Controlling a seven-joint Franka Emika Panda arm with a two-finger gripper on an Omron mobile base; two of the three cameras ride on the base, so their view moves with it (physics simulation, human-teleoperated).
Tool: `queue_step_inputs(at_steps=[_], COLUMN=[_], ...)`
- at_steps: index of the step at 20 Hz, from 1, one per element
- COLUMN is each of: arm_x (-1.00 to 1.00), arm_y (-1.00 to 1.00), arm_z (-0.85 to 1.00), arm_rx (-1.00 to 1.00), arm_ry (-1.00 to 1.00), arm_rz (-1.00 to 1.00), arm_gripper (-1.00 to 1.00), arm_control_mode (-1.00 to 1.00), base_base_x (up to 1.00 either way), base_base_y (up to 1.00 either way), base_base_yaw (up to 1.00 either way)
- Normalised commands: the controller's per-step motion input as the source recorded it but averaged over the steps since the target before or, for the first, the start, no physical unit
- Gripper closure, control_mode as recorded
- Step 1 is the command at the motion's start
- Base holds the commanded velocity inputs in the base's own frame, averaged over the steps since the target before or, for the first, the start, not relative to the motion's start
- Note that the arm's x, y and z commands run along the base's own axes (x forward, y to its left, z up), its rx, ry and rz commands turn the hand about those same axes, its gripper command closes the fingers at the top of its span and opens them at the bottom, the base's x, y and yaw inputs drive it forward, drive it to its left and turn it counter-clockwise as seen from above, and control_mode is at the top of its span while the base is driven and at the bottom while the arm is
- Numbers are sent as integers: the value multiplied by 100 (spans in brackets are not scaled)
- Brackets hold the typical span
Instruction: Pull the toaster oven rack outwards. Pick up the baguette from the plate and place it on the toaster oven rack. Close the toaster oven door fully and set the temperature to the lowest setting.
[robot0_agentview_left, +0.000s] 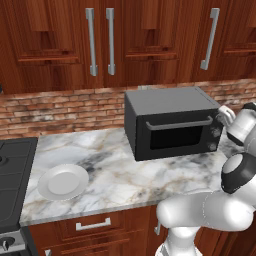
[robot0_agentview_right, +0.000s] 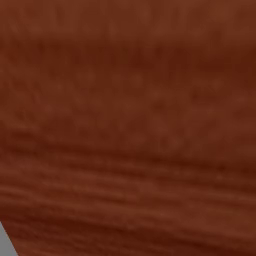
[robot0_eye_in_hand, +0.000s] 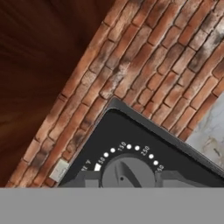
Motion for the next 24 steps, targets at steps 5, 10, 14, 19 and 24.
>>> queue_step_inputs(at_steps=[5,10,14,19,24], arm_x=[0,0,0,0,0], arm_y=[0,0,-4,-5,-4], arm_z=[-4,-9,-2,0,0], arm_rx=[-17,-14,-11,-12,-11], arm_ry=[-9,-2,0,0,0], arm_rz=[0,12,23,25,21], arm_gripper=[100,100,100,100,100], arm_control_mode=[-100,-100,-100,-100,-100], base_base_x=[0,0,0,0,0], base_base_y=[0,0,0,0,0], base_base_yaw=[0,0,0,0,0])
